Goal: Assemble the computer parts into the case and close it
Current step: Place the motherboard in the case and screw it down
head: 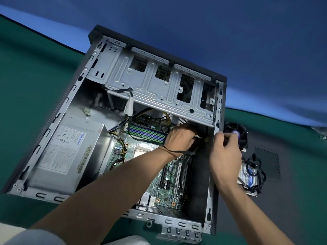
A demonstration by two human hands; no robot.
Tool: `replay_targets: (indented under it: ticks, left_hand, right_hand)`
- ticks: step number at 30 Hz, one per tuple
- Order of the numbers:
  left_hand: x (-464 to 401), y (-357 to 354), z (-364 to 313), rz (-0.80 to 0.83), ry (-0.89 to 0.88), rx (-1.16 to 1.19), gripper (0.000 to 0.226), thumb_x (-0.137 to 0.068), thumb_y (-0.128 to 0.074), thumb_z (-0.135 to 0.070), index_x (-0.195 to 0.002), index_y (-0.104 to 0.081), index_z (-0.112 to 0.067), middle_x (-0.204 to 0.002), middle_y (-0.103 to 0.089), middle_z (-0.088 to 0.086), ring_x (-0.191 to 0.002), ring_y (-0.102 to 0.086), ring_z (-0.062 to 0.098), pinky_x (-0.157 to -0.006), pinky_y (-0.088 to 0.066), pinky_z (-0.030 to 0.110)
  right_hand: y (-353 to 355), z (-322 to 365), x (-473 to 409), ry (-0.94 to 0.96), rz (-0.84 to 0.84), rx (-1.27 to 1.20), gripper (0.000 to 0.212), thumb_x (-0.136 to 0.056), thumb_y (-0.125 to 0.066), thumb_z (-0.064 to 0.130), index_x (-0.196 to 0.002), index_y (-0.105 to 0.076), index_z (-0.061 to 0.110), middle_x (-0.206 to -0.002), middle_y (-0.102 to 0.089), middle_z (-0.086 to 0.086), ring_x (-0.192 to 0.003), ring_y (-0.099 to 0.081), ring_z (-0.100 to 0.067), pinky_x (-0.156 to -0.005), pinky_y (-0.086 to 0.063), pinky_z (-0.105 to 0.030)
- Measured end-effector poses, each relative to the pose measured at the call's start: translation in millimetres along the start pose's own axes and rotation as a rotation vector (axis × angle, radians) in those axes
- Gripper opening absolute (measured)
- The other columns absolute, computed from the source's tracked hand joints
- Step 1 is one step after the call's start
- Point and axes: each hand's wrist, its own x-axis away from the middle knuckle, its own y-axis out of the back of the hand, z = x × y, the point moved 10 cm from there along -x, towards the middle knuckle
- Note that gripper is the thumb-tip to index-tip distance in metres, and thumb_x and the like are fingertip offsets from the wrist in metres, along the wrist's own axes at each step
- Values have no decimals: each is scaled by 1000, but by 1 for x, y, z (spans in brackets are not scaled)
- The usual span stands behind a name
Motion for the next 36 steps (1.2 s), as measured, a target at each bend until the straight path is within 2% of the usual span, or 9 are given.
replay_targets:
  ticks: [3,7,13,22,26,30,33,36]
  left_hand:
    - [-3,2,-2,-27,-19,-41,28,-88,-49,-5,-110,-66,-7,-110,-65,15,-103,-59,29,-95,-45,35]
    - [-9,-1,1,-20,-5,-99,35,-89,-47,-10,-120,-63,-17,-120,-62,11,-109,-57,27,-97,-40,32]
    - [-12,5,9,-85,114,-27,32,-85,-52,-7,-111,-69,-16,-102,-68,15,-96,-62,30,-80,-49,33]
    - [-15,3,14,-80,110,39,31,-89,-52,-13,-114,-69,-21,-106,-69,11,-97,-63,28,-86,-49,31]
    - [-16,2,9,-78,68,-43,32,-88,-52,-11,-113,-69,-22,-104,-70,9,-94,-64,28,-80,-49,31]
    - [-14,4,1,-114,-5,-144,31,-87,-52,-13,-112,-68,-23,-101,-70,8,-91,-65,28,-73,-49,31]
    - [-13,5,0,-127,-32,-170,31,-86,-54,-12,-110,-68,-23,-102,-70,8,-93,-64,28,-77,-48,31]
    - [-12,6,-3,-149,-64,-205,34,-82,-55,-10,-110,-69,-22,-104,-70,8,-99,-62,26,-95,-40,30]
  right_hand:
    - [0,-1,0,-3,-2,-8,19,-96,-37,35,-96,-49,20,-71,-57,4,-66,-51,-7,-62,-31,-33]
    - [0,-2,0,-4,-2,-14,21,-95,-37,35,-95,-50,19,-72,-57,5,-66,-51,-6,-63,-32,-33]
    - [0,-2,0,-10,5,-21,22,-96,-38,35,-97,-51,18,-74,-58,6,-67,-52,-7,-62,-33,-33]
    - [-1,-2,-1,-17,11,-22,21,-96,-38,34,-95,-51,17,-74,-57,6,-67,-51,-5,-61,-32,-33]
    - [0,-2,-1,-16,4,-28,21,-96,-38,34,-92,-50,18,-71,-55,9,-65,-49,-2,-56,-32,-29]
    - [0,-3,1,-24,8,-34,25,-95,-37,36,-91,-51,15,-71,-57,5,-66,-49,-5,-58,-31,-34]
    - [0,-3,0,-28,6,-35,25,-95,-37,36,-91,-51,16,-71,-57,5,-65,-50,-5,-56,-33,-31]
    - [-1,-4,0,-37,10,-30,25,-95,-37,36,-93,-53,16,-75,-58,6,-68,-52,-10,-62,-33,-34]
